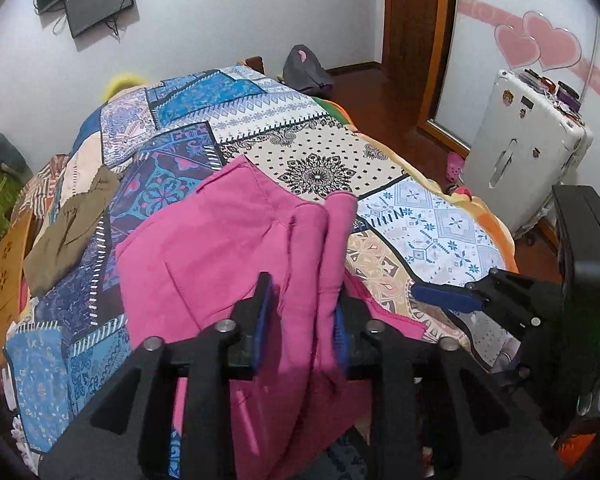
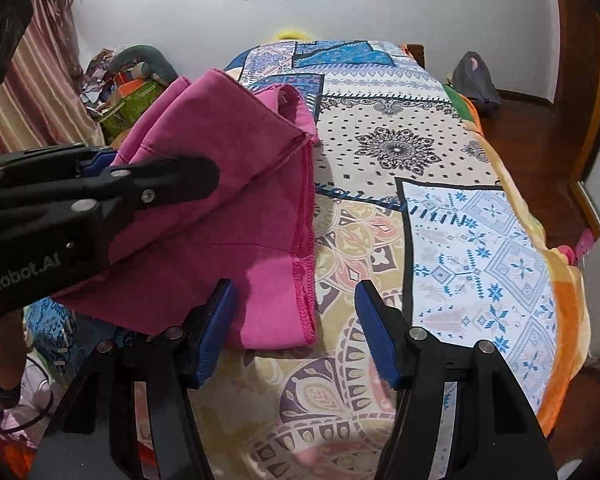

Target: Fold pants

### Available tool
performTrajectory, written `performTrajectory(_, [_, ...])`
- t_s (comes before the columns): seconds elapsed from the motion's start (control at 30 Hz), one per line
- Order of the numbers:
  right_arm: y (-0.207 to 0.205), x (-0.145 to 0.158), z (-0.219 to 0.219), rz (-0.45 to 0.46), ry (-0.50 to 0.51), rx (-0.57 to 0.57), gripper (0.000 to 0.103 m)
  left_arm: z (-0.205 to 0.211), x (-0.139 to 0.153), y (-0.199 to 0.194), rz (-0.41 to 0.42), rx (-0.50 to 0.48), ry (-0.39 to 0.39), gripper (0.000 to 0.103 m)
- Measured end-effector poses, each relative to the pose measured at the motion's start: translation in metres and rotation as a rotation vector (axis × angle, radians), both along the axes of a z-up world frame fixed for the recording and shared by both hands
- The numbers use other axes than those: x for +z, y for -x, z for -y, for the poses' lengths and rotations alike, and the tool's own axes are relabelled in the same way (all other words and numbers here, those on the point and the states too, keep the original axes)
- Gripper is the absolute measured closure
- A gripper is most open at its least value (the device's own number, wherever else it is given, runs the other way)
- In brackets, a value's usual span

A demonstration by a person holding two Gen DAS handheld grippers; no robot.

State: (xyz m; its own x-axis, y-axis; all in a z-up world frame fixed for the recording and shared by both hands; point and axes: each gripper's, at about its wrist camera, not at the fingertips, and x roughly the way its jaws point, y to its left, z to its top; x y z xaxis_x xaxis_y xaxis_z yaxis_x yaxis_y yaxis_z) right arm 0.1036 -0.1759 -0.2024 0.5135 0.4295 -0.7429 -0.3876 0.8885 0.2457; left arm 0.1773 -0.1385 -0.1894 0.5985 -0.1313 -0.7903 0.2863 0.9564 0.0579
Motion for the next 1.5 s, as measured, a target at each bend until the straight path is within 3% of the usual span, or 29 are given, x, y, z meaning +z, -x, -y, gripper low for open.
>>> performTrajectory(0.03, [0.001,0.002,0.001,0.007,0.004,0.001,0.044,-0.002,0.003,0.002,0.007,0.003,0.004,0.057])
performTrajectory(0.1, [0.003,0.007,0.002,0.021,0.011,0.002,0.044,-0.007,0.010,0.007,0.024,0.011,0.020,0.050])
performTrajectory(0.27, [0.005,0.021,0.008,0.064,0.049,-0.009,0.044,-0.024,0.032,0.020,0.111,0.046,0.028,0.049])
performTrajectory(0.47, [0.008,0.043,0.017,0.132,0.059,-0.040,0.043,-0.055,0.049,0.028,0.124,0.065,0.097,0.043])
performTrajectory(0.6, [0.007,0.050,0.013,0.140,0.030,-0.039,0.042,-0.064,0.035,0.027,0.093,0.082,0.039,0.042])
performTrajectory(0.73, [0.010,0.051,-0.002,0.161,0.040,-0.008,0.041,-0.073,0.005,0.028,-0.009,0.109,0.061,0.042])
performTrajectory(0.87, [0.001,0.040,-0.014,0.125,0.027,0.000,0.040,-0.071,-0.019,0.034,-0.044,0.123,0.047,0.041])
performTrajectory(1.03, [-0.004,0.009,-0.024,0.041,0.071,0.020,0.040,-0.086,-0.007,0.037,-0.009,0.120,0.055,0.041])
performTrajectory(1.23, [0.000,0.021,-0.012,0.027,0.025,-0.021,0.039,-0.134,0.015,0.006,0.012,0.181,0.046,0.041])
performTrajectory(1.5, [0.002,0.015,-0.022,-0.001,0.030,-0.031,0.039,-0.168,0.006,-0.063,0.010,0.224,0.000,0.041])
